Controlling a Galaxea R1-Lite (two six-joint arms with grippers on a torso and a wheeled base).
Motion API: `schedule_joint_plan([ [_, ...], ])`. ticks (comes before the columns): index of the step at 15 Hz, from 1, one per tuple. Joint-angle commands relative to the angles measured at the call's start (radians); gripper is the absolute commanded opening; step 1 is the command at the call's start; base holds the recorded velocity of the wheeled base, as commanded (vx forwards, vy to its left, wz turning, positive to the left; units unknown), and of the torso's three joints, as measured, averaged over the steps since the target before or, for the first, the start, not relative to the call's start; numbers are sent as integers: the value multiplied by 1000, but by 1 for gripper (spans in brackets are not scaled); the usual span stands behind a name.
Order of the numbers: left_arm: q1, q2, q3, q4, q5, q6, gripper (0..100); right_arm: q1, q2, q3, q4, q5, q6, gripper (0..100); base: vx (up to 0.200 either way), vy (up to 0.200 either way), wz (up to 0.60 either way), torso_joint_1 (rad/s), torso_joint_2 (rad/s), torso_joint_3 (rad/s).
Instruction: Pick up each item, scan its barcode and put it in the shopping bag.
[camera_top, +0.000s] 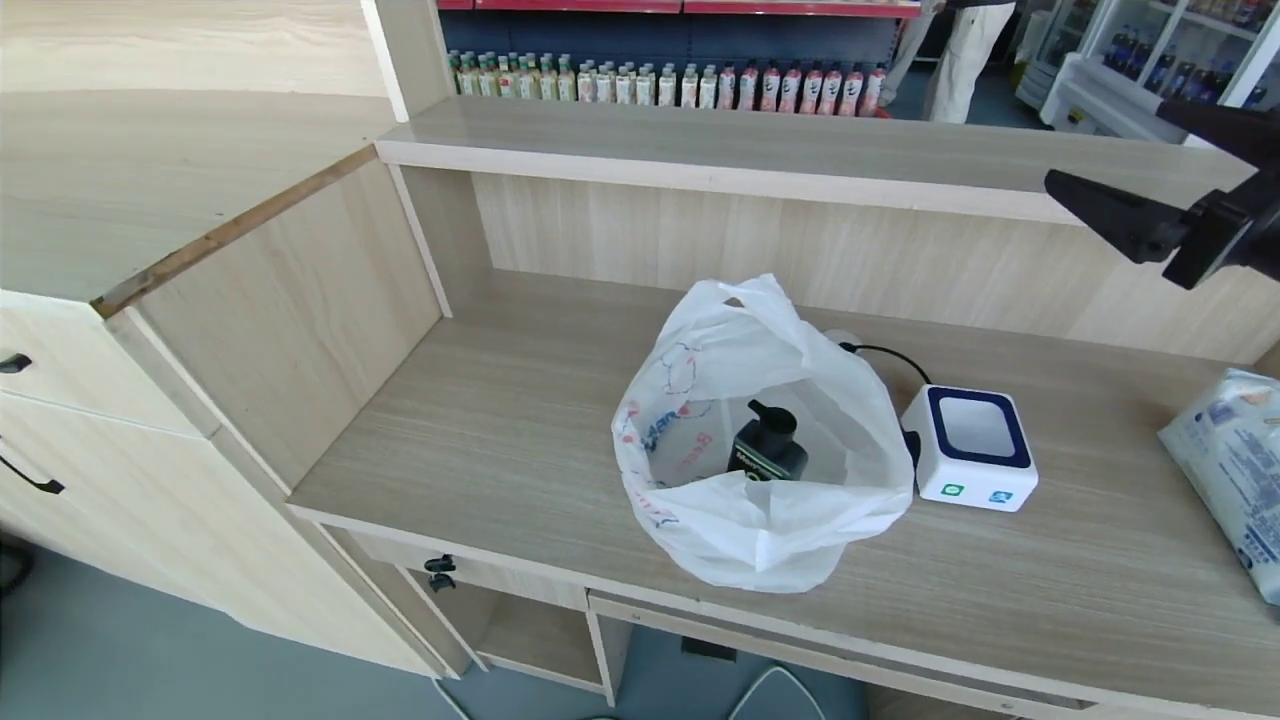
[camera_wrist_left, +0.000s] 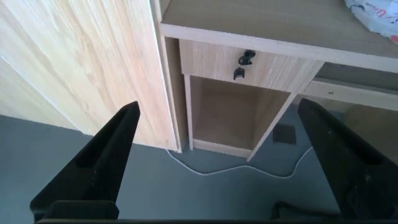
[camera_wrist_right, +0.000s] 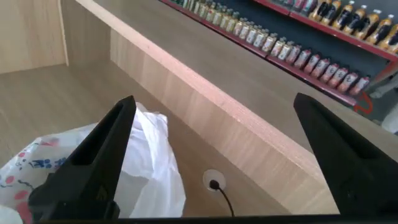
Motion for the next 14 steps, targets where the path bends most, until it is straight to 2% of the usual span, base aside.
schedule_joint_plan([
  [1,0,0,0,0,0,0,100,-48,-32,-62,84,-9,-1,100,0,0,-600,-7,7,7],
  [3,0,0,0,0,0,0,100,-68,-46,-123,249,-131,3,100,0,0,-600,0,7,2],
  [4,0,0,0,0,0,0,100,-67,-46,-170,361,-229,16,100,0,0,-600,2,2,-2],
  [5,0,0,0,0,0,0,100,-67,-35,-197,444,-285,87,100,0,0,-600,7,2,7],
  [6,0,0,0,0,0,0,100,-67,-21,-203,481,-291,151,100,0,0,0,0,0,0],
  [10,0,0,0,0,0,0,100,-130,104,-206,545,-311,176,100,0,0,0,0,0,0],
  [14,0,0,0,0,0,0,100,-143,213,-292,777,-306,228,100,0,0,0,0,0,0],
])
